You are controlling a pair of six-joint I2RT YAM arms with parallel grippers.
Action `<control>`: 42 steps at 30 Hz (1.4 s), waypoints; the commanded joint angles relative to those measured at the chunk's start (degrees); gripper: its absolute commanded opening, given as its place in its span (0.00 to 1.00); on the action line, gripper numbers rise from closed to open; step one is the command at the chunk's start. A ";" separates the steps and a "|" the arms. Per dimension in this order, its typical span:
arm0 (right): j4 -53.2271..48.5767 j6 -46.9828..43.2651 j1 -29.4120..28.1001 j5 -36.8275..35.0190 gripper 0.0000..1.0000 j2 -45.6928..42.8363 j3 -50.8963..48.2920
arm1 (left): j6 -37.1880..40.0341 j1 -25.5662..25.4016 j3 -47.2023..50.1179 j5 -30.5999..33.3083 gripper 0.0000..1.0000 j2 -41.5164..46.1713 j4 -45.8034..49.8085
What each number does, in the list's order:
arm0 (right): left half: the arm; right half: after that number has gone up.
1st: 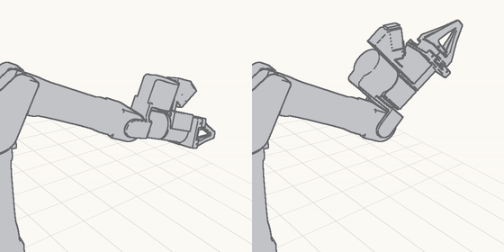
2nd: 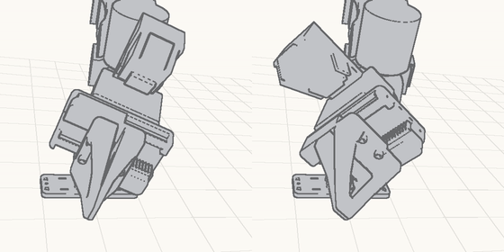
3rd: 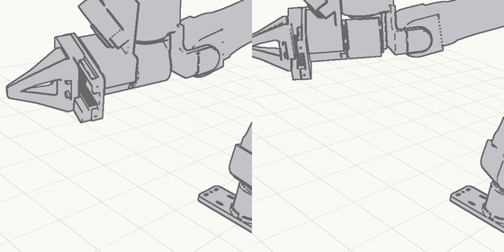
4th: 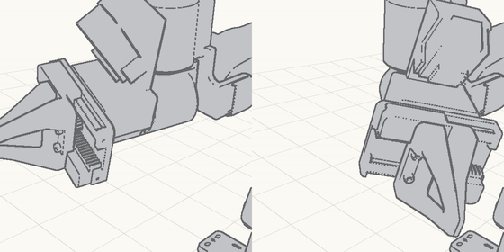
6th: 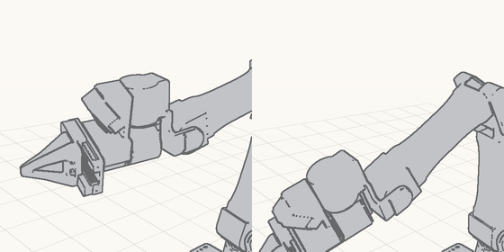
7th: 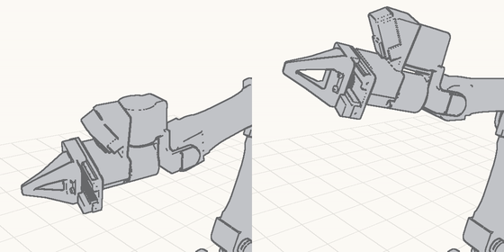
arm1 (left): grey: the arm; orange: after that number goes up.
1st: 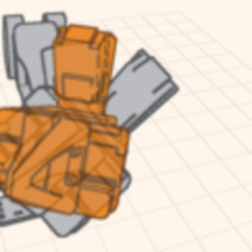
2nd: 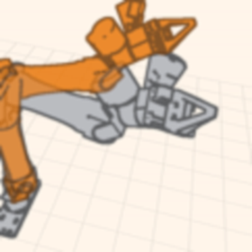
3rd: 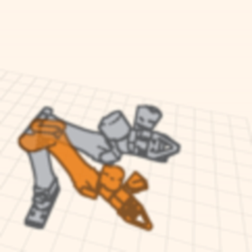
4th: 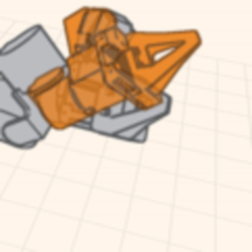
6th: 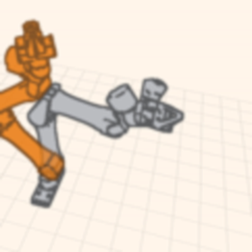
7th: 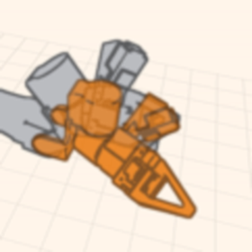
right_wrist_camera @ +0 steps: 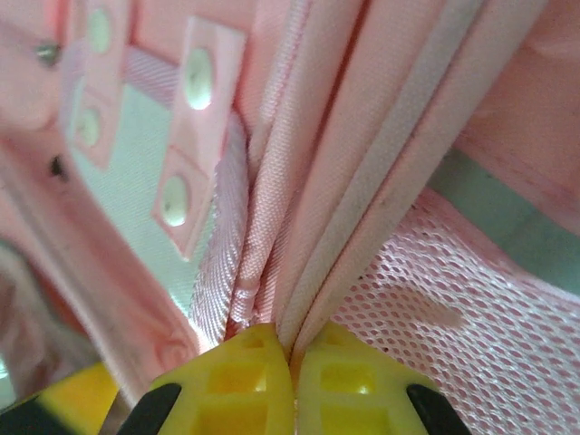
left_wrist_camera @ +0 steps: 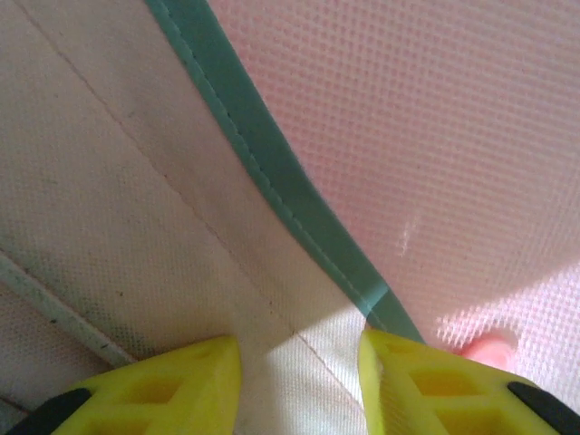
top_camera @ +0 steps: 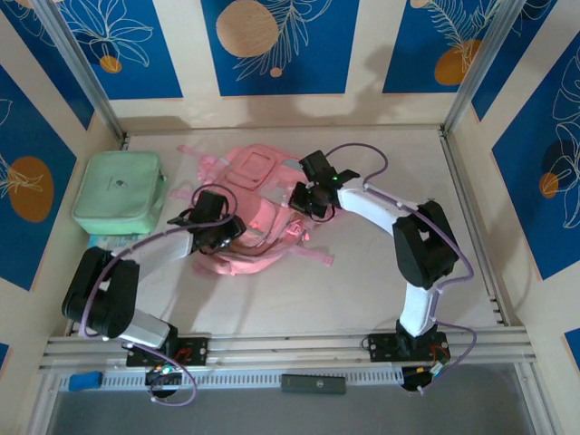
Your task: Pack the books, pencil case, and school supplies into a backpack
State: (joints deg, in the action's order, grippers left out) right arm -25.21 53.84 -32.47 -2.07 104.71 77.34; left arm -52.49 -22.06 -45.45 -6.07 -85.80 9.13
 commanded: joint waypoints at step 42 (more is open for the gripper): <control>11.91 24.49 0.55 6.98 0.00 -13.01 -10.67 | -23.43 -29.18 -17.54 23.85 0.47 -7.82 6.96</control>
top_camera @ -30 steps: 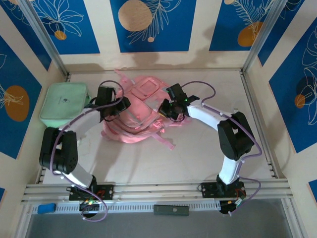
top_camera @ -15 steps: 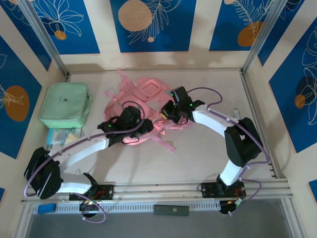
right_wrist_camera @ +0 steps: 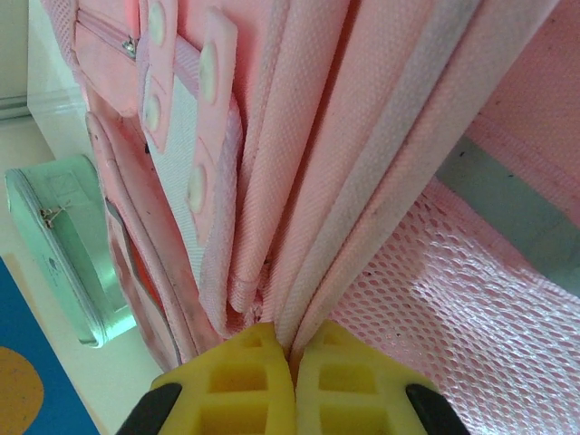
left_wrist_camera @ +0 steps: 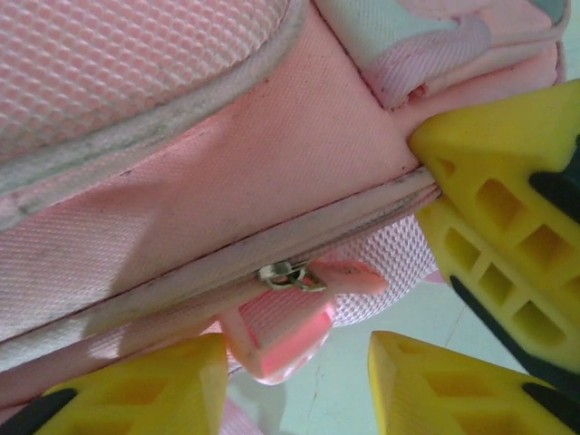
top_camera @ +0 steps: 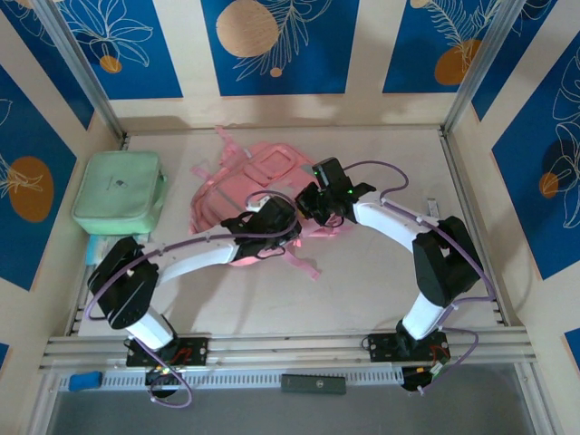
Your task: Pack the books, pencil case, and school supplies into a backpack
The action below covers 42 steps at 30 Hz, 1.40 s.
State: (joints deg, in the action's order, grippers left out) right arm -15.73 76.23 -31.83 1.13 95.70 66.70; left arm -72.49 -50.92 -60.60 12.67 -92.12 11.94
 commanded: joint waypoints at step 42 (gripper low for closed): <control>9.59 13.76 1.89 11.53 0.00 -6.11 -1.64 | 4.63 1.73 -12.32 2.94 0.35 -3.73 11.33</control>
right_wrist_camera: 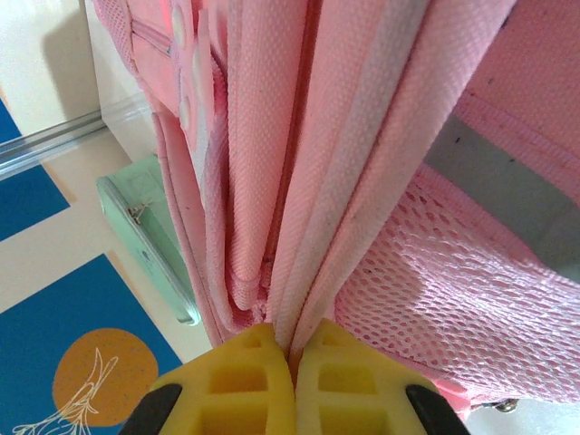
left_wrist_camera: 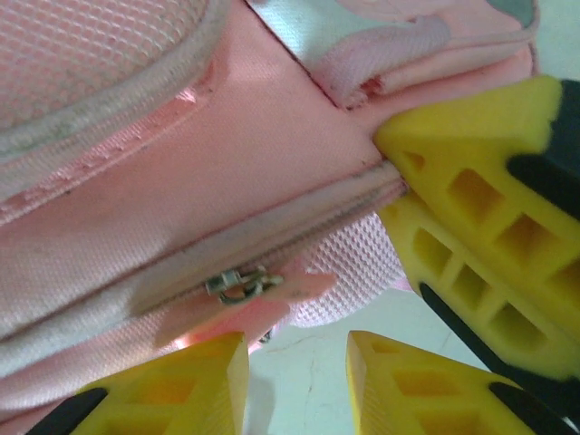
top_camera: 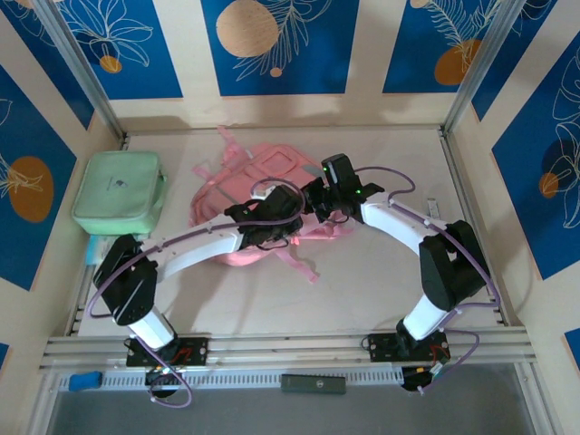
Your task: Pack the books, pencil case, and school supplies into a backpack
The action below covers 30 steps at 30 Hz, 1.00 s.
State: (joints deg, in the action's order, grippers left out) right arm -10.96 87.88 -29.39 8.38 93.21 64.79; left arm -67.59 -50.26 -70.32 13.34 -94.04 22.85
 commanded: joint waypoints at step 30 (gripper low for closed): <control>7.14 2.92 -1.91 4.30 0.00 -3.94 -0.99 | 2.73 4.24 -5.42 18.23 0.25 -5.78 0.00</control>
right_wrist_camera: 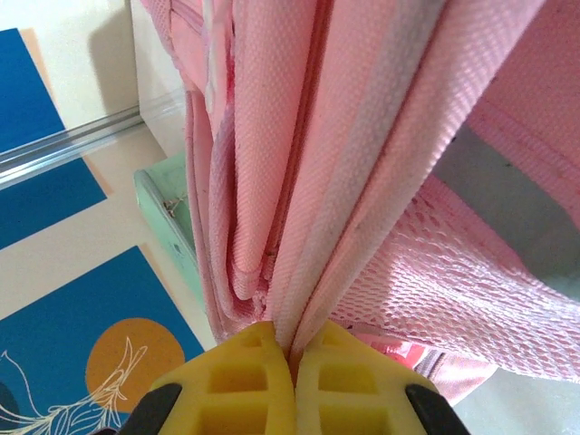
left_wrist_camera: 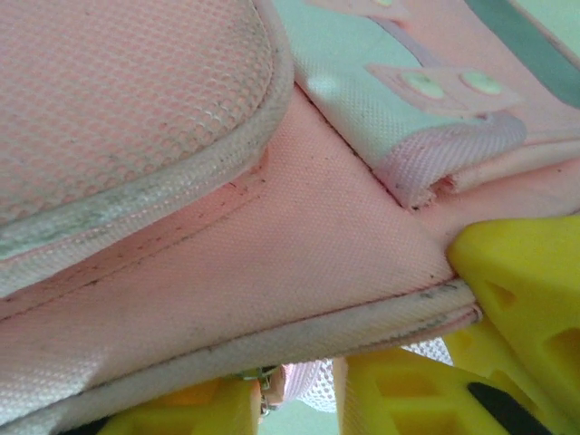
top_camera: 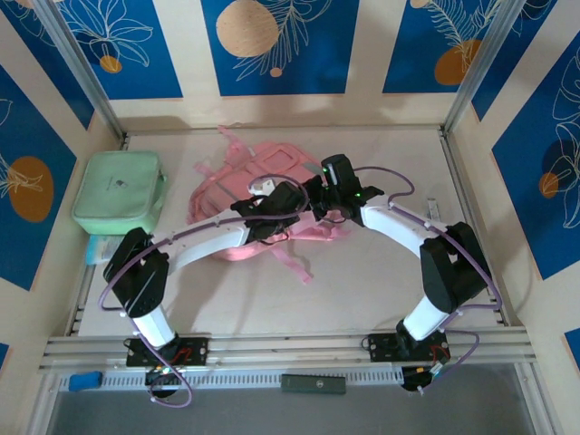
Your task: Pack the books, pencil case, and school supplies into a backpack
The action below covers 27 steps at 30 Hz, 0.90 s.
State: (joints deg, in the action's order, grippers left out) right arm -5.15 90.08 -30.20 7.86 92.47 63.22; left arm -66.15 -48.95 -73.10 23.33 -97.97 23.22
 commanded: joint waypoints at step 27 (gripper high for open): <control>-10.92 -20.91 11.15 17.94 0.00 9.47 15.81 | 25.45 9.62 13.96 -21.13 0.00 19.31 15.18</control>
State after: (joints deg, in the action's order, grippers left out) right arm -15.79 75.02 -21.30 23.09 100.79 74.63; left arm -46.11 -41.23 -61.43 8.16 -80.86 31.99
